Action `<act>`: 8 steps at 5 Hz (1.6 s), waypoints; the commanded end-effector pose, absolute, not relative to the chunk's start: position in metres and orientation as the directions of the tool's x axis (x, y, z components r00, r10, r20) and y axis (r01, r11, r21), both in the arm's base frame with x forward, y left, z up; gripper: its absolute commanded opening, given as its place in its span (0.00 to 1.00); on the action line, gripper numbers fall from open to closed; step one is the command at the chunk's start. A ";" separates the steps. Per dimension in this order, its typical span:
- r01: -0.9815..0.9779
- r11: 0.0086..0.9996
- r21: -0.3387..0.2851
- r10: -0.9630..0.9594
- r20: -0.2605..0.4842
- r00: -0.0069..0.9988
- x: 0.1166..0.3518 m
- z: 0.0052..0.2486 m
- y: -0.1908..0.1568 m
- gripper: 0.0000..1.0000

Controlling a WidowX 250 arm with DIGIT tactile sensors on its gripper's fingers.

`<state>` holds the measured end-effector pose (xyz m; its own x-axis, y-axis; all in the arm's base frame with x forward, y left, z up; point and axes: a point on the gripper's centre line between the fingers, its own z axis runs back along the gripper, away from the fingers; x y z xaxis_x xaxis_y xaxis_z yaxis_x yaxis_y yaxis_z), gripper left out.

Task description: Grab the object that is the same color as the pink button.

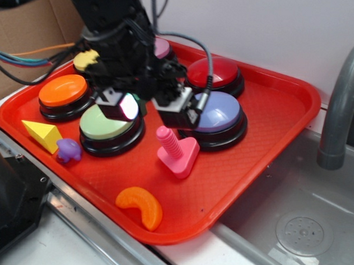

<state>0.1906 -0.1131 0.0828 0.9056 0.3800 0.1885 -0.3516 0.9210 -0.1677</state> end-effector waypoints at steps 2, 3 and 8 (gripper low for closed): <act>-0.363 0.918 -0.161 0.392 0.226 0.892 0.208 0.065 -0.119 0.00; -0.317 0.934 -0.162 0.346 0.193 0.918 0.208 0.066 -0.121 0.00; -0.203 0.978 0.040 0.195 0.143 0.970 0.203 0.219 -0.070 0.00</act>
<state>0.1960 -0.0692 0.2010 0.9787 0.1820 0.0946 -0.1887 0.9797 0.0682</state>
